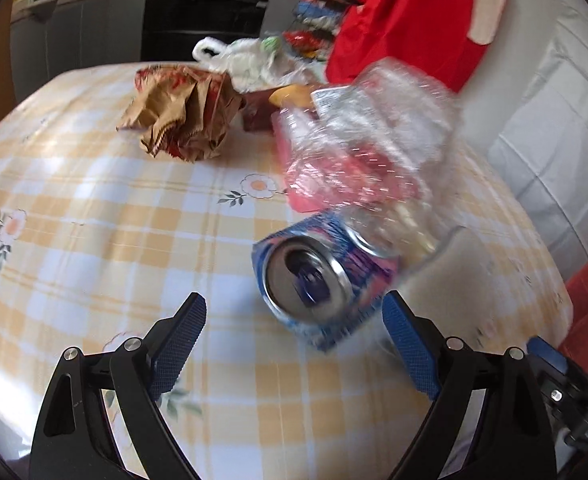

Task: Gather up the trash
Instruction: 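Grasp the crushed blue can with the left tool while the right tool grasps the clear clamshell, then carry the can and clamshell over the bin and release both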

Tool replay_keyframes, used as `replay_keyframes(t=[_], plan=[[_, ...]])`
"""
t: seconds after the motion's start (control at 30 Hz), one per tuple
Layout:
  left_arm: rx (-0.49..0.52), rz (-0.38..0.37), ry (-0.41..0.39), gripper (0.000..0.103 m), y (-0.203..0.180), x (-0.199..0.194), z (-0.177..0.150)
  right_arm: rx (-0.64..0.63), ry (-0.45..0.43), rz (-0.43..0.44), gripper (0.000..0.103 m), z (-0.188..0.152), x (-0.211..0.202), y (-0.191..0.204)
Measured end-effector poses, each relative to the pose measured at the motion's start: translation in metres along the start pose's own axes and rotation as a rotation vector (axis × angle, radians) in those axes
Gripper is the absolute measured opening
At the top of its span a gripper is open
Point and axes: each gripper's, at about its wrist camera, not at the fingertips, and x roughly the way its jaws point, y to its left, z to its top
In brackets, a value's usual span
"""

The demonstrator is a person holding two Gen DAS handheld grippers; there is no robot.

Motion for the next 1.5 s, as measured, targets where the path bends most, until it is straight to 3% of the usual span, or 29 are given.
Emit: replay_keyframes(t=[0.2,0.33,0.6,0.73,0.8,0.97,1.03,1.07,1.2,1.5], plan=[[0.007,0.033,-0.003,0.080,0.000,0.016,0.005,0.028,0.040,0.007,0.097,0.011,0.018,-0.003],[0.024,0.020,-0.007,0.052,0.000,0.014,0.005,-0.003,0.077,-0.031,0.097,0.019,0.031,0.004],[0.000,-0.020,-0.012,0.051,0.012,0.005,0.000,-0.016,-0.027,0.106,0.097,0.078,0.041,0.026],[-0.036,-0.031,-0.018,0.051,0.022,-0.001,-0.001,-0.009,-0.022,0.171,0.096,0.105,0.066,0.042],[-0.046,-0.028,-0.031,0.050,0.029,-0.008,-0.002,0.041,0.016,0.185,0.085,0.113,0.083,0.043],[-0.060,-0.022,-0.061,0.040,0.041,-0.025,-0.003,0.169,0.065,0.204,0.082,0.122,0.110,0.032],[-0.059,-0.024,-0.069,0.039,0.045,-0.029,-0.005,0.182,0.075,0.259,0.063,0.121,0.110,0.031],[-0.061,-0.025,-0.076,0.038,0.047,-0.031,-0.006,0.175,0.076,0.275,0.052,0.120,0.107,0.032],[-0.081,-0.040,-0.104,0.030,0.054,-0.042,-0.007,0.117,0.033,0.325,0.038,0.117,0.083,0.045],[-0.067,-0.055,-0.182,0.024,0.054,-0.075,-0.004,-0.003,-0.055,0.393,0.025,0.127,0.042,0.076]])
